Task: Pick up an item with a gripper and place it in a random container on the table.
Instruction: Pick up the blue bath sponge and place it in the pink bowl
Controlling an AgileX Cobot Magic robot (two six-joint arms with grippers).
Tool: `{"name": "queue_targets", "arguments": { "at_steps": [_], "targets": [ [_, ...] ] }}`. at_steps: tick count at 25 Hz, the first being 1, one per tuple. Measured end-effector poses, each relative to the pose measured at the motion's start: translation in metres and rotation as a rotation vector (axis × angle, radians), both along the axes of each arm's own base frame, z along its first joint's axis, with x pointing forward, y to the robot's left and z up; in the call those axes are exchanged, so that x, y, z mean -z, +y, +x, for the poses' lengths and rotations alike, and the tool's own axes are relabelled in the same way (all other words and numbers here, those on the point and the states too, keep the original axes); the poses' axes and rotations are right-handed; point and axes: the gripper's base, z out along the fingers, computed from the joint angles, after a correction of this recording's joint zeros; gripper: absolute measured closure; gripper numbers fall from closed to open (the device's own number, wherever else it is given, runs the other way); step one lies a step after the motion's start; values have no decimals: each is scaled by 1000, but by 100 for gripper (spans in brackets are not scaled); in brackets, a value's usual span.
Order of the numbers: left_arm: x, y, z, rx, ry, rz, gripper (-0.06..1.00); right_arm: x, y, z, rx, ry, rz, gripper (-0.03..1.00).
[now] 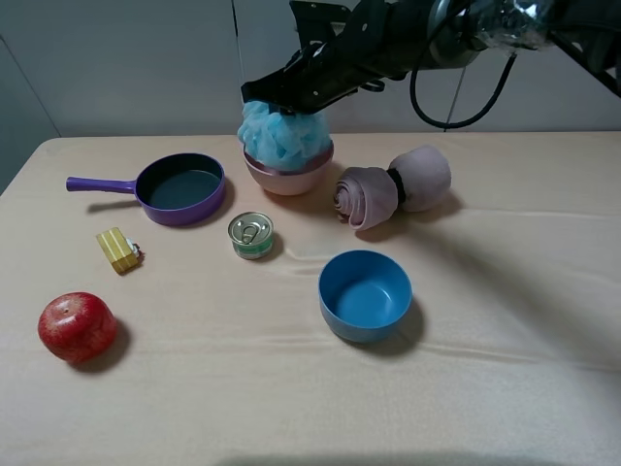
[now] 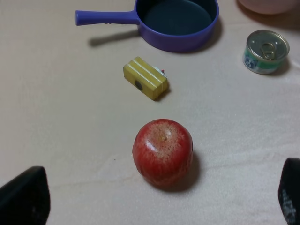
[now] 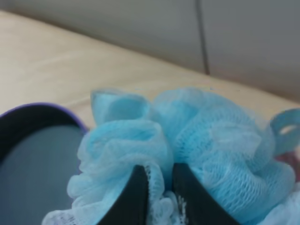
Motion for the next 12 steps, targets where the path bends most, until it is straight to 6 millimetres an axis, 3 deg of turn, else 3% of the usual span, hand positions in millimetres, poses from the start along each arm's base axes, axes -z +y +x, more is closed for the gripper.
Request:
{"name": "queue_targets", "arguments": {
  "at_steps": [4,12],
  "targets": [
    [0,0,0,0,0,0,-4,0,12,-9,-35,-6,-7,91],
    [0,0,0,0,0,0,-4,-1,13,-9,-34,-16,-6,91]
  ]
}}
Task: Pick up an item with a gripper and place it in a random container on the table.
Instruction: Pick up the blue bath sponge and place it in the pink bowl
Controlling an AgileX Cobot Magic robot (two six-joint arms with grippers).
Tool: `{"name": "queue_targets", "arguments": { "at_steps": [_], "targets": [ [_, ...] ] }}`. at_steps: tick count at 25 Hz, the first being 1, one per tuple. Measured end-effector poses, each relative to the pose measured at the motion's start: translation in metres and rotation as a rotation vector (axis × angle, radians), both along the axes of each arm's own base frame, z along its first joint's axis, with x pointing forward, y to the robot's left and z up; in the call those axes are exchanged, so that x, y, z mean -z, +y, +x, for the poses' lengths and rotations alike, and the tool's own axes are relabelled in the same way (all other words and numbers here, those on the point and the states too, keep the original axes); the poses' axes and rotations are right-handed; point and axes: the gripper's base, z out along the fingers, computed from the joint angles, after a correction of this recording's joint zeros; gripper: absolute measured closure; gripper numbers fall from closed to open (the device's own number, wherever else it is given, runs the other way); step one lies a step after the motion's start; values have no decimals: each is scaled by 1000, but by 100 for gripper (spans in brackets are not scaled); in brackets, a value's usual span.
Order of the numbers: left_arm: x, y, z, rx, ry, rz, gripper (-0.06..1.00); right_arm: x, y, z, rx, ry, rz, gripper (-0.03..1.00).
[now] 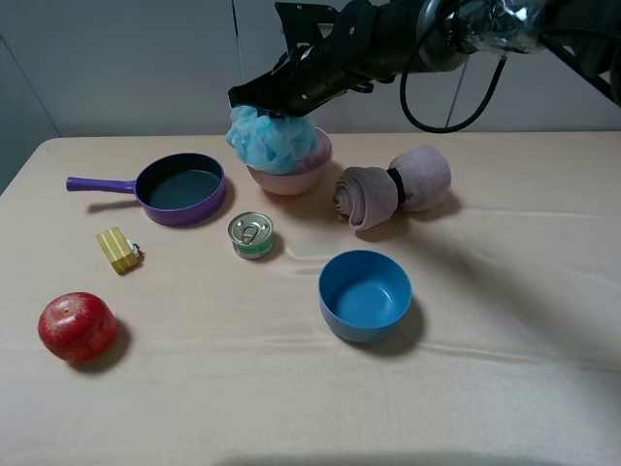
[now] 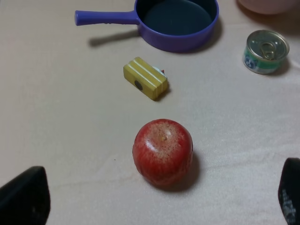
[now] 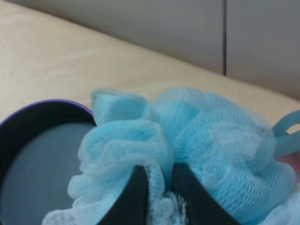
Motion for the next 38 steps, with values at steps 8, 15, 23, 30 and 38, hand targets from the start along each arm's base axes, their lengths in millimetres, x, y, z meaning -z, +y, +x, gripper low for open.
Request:
{"name": "queue_targets", "arguments": {
  "at_steps": [8,15,23,30,38],
  "targets": [
    [0,0,0,0,0,0,-4,-1,-1,1,-7,-28,-17,91],
    [0,0,0,0,0,0,-4,-1,-1,2,-13,-42,-30,92],
    [0,0,0,0,0,0,-4,0,-2,2,-49,-82,-90,92],
    [0,0,0,0,0,0,-4,0,-2,2,-51,-80,-93,70],
    [0,0,0,0,0,0,-4,1,-2,1,-59,-69,-103,39]
  ]
}}
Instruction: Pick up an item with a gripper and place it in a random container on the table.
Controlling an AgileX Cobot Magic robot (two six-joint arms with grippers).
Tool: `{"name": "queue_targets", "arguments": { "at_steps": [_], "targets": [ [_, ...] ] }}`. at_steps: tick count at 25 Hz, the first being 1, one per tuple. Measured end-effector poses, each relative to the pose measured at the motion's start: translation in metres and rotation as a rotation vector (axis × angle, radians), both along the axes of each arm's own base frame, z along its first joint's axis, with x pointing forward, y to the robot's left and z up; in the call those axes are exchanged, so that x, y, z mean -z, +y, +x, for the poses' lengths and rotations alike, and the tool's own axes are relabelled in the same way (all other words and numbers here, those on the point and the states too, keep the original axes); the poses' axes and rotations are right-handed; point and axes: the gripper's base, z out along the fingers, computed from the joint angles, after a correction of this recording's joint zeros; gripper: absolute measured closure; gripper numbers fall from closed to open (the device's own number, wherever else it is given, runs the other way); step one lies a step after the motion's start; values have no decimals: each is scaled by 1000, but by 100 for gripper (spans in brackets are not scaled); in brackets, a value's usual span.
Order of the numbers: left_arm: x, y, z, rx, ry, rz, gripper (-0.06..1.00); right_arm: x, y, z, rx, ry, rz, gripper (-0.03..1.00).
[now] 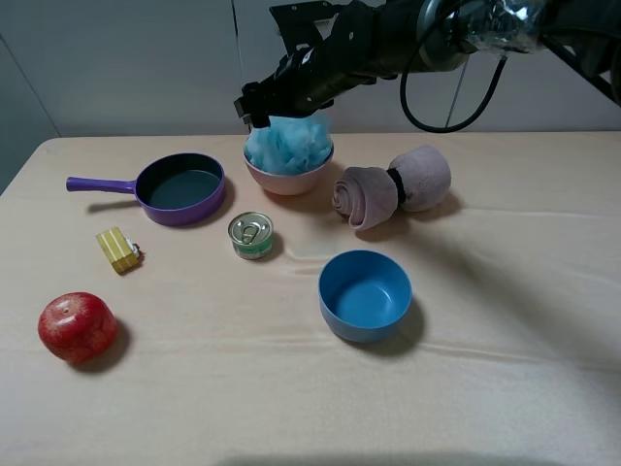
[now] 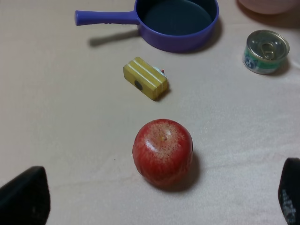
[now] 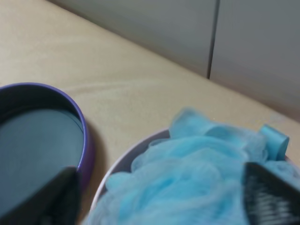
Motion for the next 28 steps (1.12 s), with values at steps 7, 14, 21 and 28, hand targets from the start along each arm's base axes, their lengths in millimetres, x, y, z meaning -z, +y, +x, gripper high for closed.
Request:
{"name": "queue_targets", "arguments": {
  "at_steps": [7,14,21,28],
  "targets": [
    [0,0,0,0,0,0,-4,3,0,-2,-11,34,-17,28],
    [0,0,0,0,0,0,-4,5,-1,-4,5,82,-7,27],
    [0,0,0,0,0,0,-4,7,-1,-7,-6,121,-25,27],
    [0,0,0,0,0,0,-4,-8,-5,-18,-32,189,-58,27]
  ]
}}
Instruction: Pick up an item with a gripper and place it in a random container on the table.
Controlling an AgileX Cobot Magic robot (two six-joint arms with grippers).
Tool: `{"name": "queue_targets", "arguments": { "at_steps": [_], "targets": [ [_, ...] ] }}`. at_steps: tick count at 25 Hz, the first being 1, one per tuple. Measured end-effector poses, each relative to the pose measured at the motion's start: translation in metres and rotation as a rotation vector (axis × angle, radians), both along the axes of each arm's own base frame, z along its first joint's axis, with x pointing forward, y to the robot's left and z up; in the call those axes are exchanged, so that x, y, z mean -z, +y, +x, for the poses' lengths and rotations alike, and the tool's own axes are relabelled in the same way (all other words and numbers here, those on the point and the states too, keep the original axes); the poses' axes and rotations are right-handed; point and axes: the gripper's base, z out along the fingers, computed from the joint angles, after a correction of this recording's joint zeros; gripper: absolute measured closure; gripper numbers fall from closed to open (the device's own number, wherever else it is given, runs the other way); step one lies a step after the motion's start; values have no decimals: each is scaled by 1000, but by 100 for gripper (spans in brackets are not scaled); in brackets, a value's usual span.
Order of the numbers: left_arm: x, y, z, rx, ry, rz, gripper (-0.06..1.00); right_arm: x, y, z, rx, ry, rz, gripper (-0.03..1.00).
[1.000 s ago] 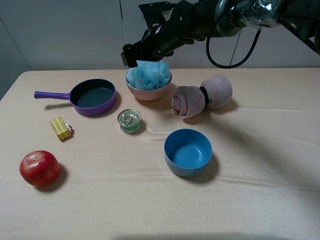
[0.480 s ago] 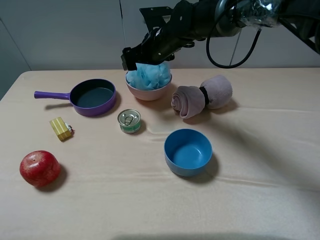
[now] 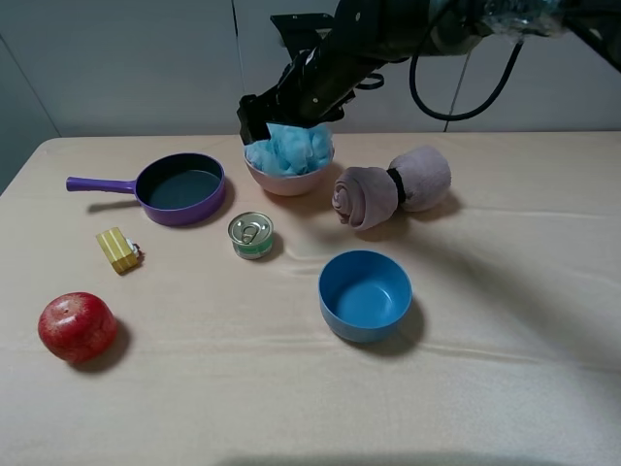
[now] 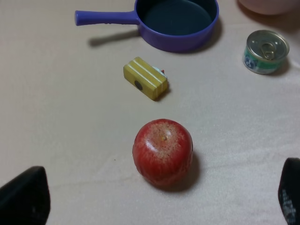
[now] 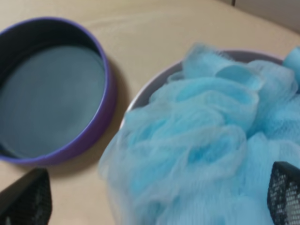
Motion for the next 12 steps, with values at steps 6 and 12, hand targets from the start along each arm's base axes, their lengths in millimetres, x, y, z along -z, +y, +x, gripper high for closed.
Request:
{"name": "queue_targets", "arguments": {
  "at_steps": [6,12],
  "targets": [
    [0,0,0,0,0,0,-4,-14,-10,-10,-35,53,-105,27],
    [0,0,0,0,0,0,-4,-31,-20,-20,-59,77,-186,27]
  ]
}}
